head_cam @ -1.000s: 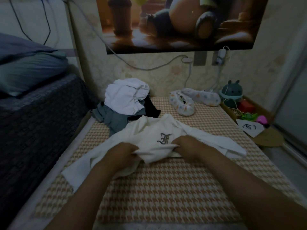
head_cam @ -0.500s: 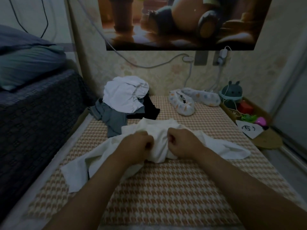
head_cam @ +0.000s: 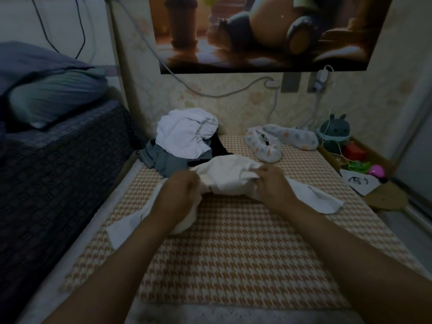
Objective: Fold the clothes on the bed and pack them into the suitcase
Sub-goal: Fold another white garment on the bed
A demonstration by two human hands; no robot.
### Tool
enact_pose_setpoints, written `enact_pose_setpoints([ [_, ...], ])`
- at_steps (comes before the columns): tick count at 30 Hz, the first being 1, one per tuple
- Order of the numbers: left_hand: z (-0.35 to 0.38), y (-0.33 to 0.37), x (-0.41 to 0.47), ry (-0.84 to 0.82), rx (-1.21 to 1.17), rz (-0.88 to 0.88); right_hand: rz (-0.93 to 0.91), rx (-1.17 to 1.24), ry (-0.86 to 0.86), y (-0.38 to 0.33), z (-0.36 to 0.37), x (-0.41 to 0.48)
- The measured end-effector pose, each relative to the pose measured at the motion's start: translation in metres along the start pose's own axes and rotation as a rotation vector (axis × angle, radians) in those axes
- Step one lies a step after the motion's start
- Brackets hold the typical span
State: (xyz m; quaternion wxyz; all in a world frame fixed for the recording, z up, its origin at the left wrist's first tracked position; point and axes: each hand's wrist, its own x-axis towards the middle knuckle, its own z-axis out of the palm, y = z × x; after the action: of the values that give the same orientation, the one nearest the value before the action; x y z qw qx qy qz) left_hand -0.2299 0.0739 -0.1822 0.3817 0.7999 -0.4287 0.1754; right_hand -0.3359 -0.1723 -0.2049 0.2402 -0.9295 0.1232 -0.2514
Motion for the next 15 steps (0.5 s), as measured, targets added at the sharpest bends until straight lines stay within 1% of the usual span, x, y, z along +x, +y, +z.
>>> enact_pose_setpoints([
  [1, -0.012, 0.004, 0.000, 0.080, -0.042, -0.059, 0.020, 0.002, 0.105, -0.005, -0.009, 0.001],
  [2, -0.022, 0.009, 0.000, 0.116, -0.066, -0.129, 0.054, 0.007, 0.183, -0.012, -0.020, 0.001],
  [3, -0.030, 0.012, 0.000, 0.143, -0.090, -0.187, 0.113, 0.039, 0.226, -0.015, -0.029, 0.000],
  [5, -0.044, 0.015, -0.001, 0.198, -0.170, -0.271, 0.207, 0.107, 0.270, -0.019, -0.047, -0.004],
  [7, -0.057, 0.016, 0.000, 0.269, -0.211, -0.369, 0.232, 0.121, 0.285, -0.016, -0.061, -0.007],
  [8, -0.061, 0.011, 0.001, 0.245, -0.173, -0.402, 0.234, 0.089, 0.251, -0.013, -0.067, -0.009],
  [9, -0.064, 0.004, -0.001, 0.157, -0.064, -0.416, 0.243, 0.042, 0.172, -0.011, -0.070, -0.012],
  [11, -0.065, -0.007, -0.009, -0.097, 0.164, -0.374, 0.270, -0.103, -0.019, -0.009, -0.071, -0.024],
  [12, -0.064, -0.006, -0.014, -0.169, 0.255, -0.305, 0.250, -0.199, -0.056, -0.009, -0.067, -0.031],
  [13, -0.060, -0.005, -0.019, -0.224, 0.304, -0.230, 0.184, -0.283, -0.043, -0.011, -0.061, -0.038],
  [14, -0.056, 0.001, -0.022, -0.265, 0.321, -0.139, 0.090, -0.319, -0.016, -0.015, -0.056, -0.044],
  [15, -0.051, 0.011, -0.023, -0.301, 0.345, -0.031, 0.006, -0.278, -0.013, -0.024, -0.053, -0.048],
])
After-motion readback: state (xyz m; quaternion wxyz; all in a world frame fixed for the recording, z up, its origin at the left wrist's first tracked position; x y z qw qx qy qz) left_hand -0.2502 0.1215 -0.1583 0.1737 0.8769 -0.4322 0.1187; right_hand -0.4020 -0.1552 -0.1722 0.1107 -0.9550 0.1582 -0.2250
